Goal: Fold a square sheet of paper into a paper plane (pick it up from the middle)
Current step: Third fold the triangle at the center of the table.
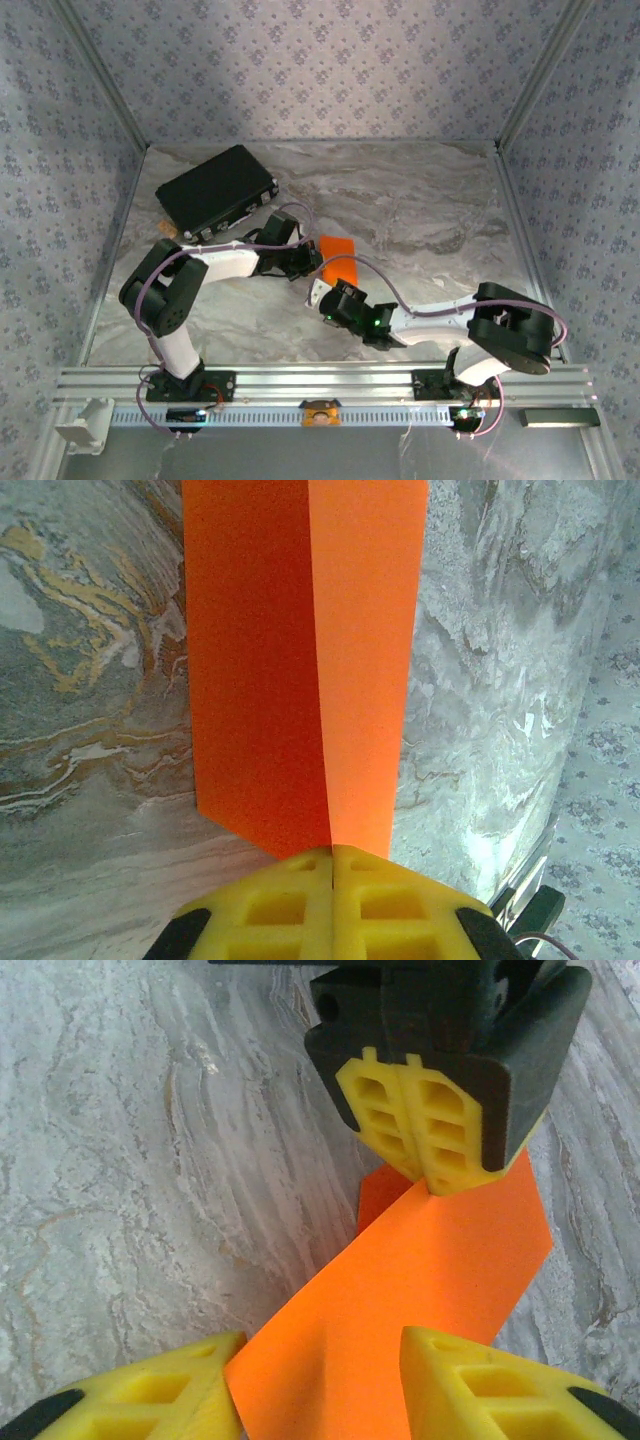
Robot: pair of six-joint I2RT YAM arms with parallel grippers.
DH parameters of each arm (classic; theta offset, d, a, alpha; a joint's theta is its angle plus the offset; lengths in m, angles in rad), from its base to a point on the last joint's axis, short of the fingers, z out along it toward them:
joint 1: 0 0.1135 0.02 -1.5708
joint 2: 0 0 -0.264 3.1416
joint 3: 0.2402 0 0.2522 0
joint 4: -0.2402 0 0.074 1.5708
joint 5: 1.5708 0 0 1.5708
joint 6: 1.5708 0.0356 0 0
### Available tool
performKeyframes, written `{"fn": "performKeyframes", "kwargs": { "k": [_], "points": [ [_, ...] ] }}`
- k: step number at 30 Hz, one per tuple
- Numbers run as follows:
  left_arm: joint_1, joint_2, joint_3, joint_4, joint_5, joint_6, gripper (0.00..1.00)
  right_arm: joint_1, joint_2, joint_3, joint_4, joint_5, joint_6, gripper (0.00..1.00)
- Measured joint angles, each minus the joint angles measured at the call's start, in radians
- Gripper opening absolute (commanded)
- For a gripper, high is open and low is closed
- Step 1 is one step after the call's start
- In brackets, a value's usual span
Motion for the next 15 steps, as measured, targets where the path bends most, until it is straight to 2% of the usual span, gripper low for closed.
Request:
{"fn": "performKeyframes", "kwargs": {
  "k": [7, 15],
  "points": [
    [0.000, 0.000, -0.001, 0.000, 0.000, 0.000, 0.04, -0.011, -0.031, -0.001, -0.002, -0.019, 0.026, 0.27],
    [0.000, 0.000, -0.001, 0.000, 0.000, 0.000, 0.04, -0.022, -0.031, -0.001, -0.010, -0.034, 0.036, 0.21]
  ]
}}
